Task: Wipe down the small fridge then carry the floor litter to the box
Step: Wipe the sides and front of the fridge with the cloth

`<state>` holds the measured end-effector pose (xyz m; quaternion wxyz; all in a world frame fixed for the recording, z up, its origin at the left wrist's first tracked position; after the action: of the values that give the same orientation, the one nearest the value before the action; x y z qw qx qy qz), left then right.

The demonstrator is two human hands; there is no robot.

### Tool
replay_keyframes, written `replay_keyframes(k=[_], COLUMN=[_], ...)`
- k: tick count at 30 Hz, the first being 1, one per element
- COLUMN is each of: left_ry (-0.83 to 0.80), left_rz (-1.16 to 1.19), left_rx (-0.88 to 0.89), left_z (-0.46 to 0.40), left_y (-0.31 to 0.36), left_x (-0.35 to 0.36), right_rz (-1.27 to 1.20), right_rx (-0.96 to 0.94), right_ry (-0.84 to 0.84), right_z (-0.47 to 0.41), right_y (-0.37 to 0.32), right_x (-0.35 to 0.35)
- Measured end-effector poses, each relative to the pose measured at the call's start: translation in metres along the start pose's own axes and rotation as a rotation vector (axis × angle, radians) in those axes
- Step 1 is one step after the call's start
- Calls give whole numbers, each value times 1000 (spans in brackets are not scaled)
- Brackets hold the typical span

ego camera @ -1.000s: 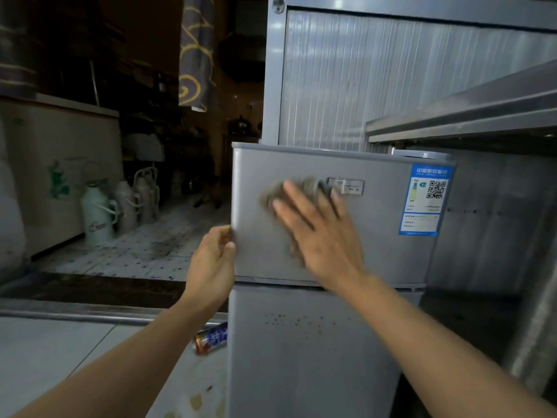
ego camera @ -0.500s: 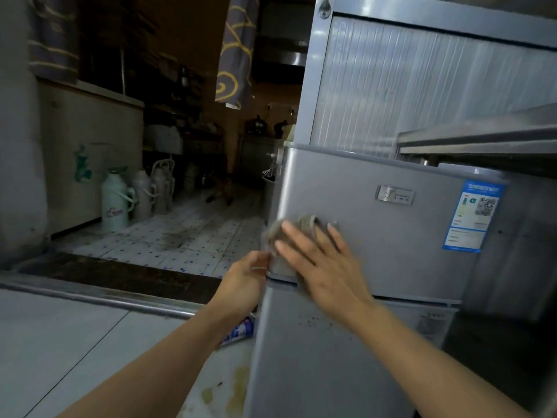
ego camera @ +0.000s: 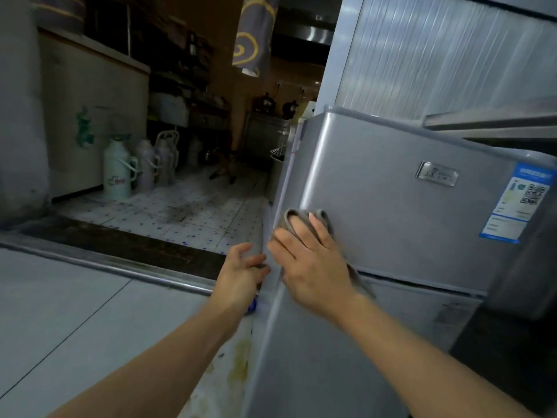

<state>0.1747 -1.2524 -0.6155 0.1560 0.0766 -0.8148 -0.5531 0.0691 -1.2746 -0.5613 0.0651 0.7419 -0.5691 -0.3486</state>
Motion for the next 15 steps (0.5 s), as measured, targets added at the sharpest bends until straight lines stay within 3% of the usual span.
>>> replay_keyframes(k=[3,7,9,15], left_ry=[6,-23,-51,15], left_rz=[-10,-25,-66,-140], left_rx=[-36,-14,18,9], left_z=[10,14,13,6], left_y=[-7,4,13,3], left_x=[-9,-6,0,-2], right_rz=[30,122,125,-14], right_rx=[-29,-309,-353,-7], right_ry=[-68,-179,-151,97], right_z=[22,45,35,-1], right_y=[-8,-7,-1,20], right_x=[10,9,4,-1])
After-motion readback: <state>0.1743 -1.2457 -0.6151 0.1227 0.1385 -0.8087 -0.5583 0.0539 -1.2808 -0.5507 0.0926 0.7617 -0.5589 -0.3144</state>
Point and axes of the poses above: each hand's wrist, its own z-axis away from the middle knuckle, its own x-axis out of the palm, y = z × x, the point moved 5 cm from there along -z, towards the middle knuckle, and after that the axes turned 15 degrees about x, right-handed, at the moved point
